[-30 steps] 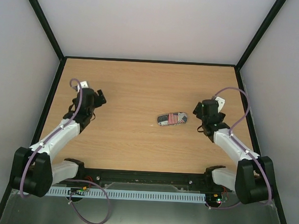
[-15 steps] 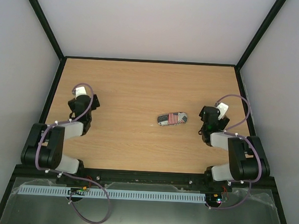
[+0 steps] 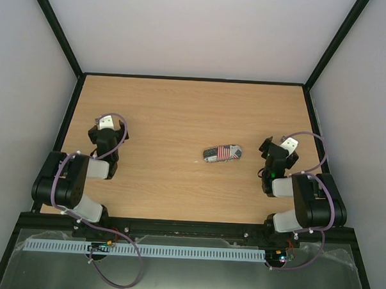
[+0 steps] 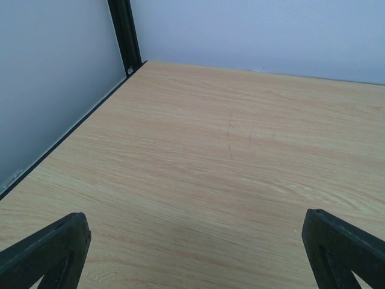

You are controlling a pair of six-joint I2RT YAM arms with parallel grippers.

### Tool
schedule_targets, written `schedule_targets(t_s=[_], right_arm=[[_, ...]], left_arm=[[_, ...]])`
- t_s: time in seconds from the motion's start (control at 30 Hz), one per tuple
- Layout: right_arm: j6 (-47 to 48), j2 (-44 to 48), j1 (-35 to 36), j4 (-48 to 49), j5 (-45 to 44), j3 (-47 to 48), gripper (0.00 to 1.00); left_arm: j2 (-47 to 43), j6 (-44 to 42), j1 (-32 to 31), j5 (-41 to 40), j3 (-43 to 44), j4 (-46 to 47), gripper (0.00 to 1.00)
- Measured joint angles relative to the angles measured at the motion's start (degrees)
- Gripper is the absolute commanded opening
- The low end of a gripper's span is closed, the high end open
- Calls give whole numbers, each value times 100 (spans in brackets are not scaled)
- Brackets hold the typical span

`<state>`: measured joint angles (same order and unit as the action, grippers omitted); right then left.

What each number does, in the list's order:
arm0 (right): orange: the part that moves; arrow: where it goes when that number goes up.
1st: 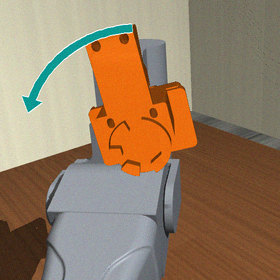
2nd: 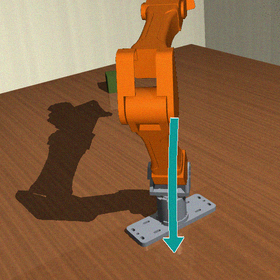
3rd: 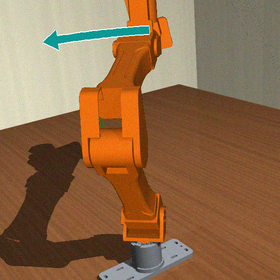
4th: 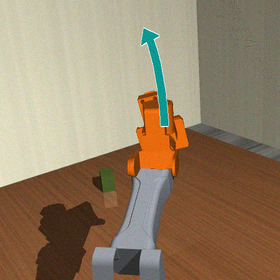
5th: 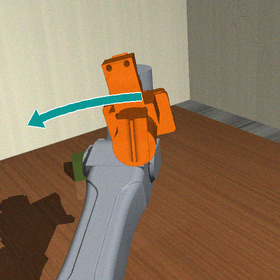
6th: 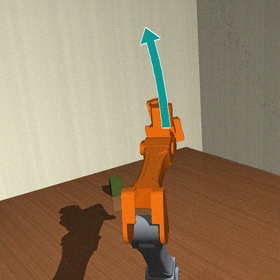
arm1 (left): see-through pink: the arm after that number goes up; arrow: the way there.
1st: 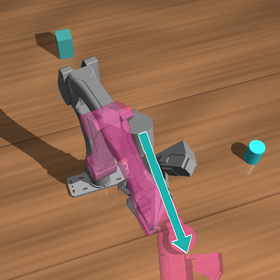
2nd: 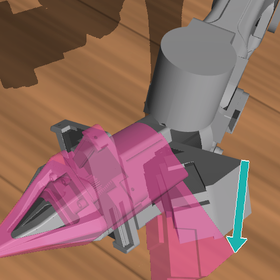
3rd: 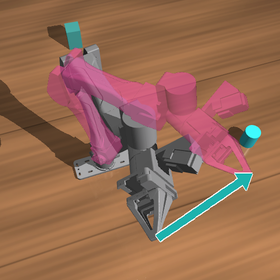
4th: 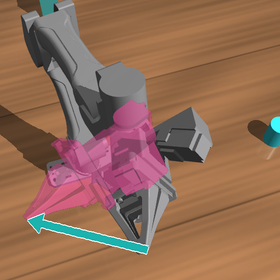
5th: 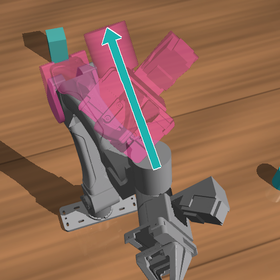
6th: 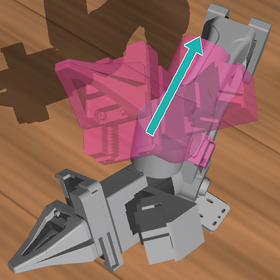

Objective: Organize the sunglasses
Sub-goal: Reset both arms

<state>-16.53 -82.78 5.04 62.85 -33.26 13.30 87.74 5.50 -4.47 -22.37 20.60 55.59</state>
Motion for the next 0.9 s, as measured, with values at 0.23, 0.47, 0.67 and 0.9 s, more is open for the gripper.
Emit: schedule_targets(t_s=[0.23, 0.47, 0.67, 0.9], right_arm=[[413, -262, 0, 787, 859, -140, 99], [592, -496, 7, 1237, 1222, -413, 99], [612, -498, 7, 1217, 1281, -330, 98], [627, -498, 7, 1202, 1294, -317, 99]], left_arm=[[-70, 15, 31, -22, -144, 391, 99], [-85, 39, 63, -22, -201, 496, 99], [-83, -7, 162, 352, -293, 688, 100], [22, -59, 289, 831, -651, 1228, 100]])
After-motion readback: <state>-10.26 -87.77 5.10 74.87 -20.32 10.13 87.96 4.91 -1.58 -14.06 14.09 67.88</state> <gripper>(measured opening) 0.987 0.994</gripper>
